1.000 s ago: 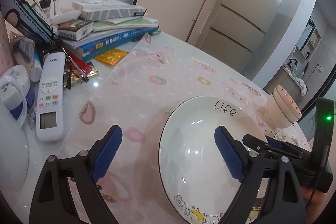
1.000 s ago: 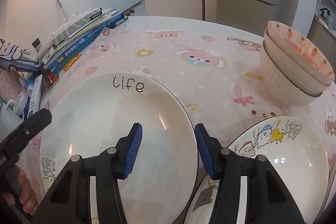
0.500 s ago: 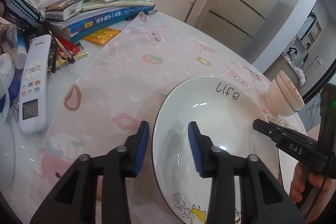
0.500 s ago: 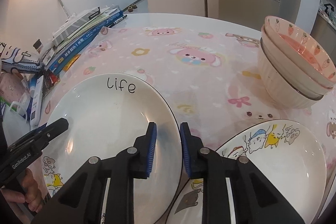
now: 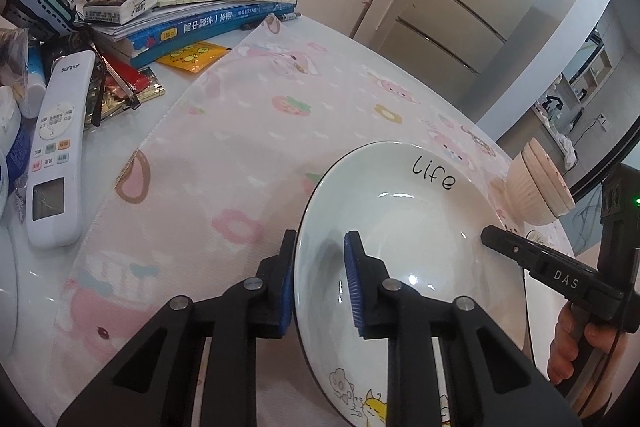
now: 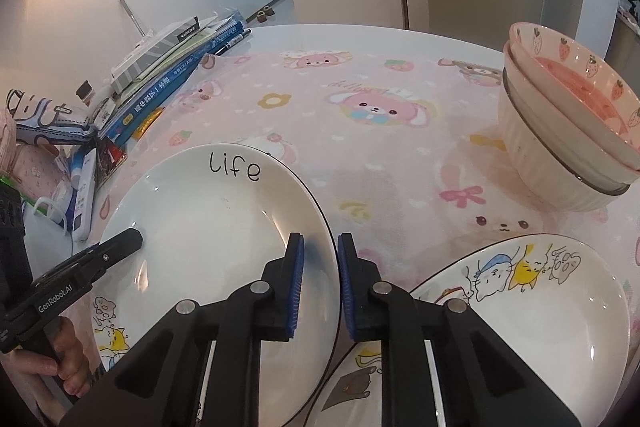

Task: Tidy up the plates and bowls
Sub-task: 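Close both grippers on the white plate rim and lift it, then carry the white plate beside the other white Life plate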

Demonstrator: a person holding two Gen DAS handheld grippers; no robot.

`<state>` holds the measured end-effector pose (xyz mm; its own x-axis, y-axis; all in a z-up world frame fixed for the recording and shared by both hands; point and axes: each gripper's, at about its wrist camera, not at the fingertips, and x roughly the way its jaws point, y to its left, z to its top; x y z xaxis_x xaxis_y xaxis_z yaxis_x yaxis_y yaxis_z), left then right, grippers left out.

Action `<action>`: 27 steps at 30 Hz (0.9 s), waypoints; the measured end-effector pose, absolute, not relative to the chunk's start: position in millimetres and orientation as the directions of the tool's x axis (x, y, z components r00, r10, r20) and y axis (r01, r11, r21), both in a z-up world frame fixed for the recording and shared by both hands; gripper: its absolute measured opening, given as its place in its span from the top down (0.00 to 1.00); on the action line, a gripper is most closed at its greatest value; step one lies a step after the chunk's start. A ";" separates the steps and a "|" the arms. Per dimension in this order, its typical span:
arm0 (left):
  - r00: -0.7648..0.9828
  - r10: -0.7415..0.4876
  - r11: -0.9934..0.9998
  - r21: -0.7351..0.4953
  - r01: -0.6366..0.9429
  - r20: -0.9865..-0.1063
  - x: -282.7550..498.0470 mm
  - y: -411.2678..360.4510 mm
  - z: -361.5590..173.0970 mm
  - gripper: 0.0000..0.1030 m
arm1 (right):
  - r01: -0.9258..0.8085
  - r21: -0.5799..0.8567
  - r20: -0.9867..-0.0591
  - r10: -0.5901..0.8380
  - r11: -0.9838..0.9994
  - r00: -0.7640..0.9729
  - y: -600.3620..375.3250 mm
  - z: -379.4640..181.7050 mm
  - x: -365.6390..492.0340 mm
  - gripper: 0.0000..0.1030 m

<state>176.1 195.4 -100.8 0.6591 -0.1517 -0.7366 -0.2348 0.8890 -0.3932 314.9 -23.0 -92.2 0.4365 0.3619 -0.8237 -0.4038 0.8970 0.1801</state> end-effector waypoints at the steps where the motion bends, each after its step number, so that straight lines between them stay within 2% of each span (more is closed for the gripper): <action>1: 0.660 -0.154 0.888 -0.396 -0.234 -0.736 176.1 195.5 -100.8 0.79 | -0.396 0.182 -0.827 0.358 0.900 0.433 -22.8 -91.9 315.2 0.82; 9: 0.660 -0.164 0.881 -0.411 -0.236 -0.733 175.5 197.4 -101.5 0.79 | -0.399 0.171 -0.852 0.339 0.901 0.399 -18.4 -91.1 318.8 0.82; 15: 0.664 -0.173 0.876 -0.422 -0.234 -0.728 175.0 198.2 -102.0 0.81 | -0.408 0.196 -0.826 0.374 0.892 0.421 -23.0 -91.9 314.2 0.83; 16: 0.663 -0.164 0.874 -0.419 -0.245 -0.730 174.3 199.1 -102.1 0.85 | -0.406 0.206 -0.824 0.382 0.890 0.419 -24.0 -91.7 313.0 0.83; 21: 0.707 -0.098 0.865 -0.410 -0.287 -0.701 161.5 204.9 -90.3 0.84 | -0.375 0.341 -0.821 0.468 0.862 0.328 -25.9 -92.1 311.0 0.84; 24: 0.720 -0.050 0.867 -0.387 -0.313 -0.692 153.0 202.8 -79.6 0.84 | -0.378 0.325 -0.824 0.456 0.867 0.336 -22.0 -85.0 305.4 0.84; 27: 0.716 -0.051 0.864 -0.391 -0.318 -0.696 151.8 201.4 -72.3 0.84 | -0.374 0.328 -0.817 0.459 0.868 0.350 -24.2 -73.2 301.3 0.84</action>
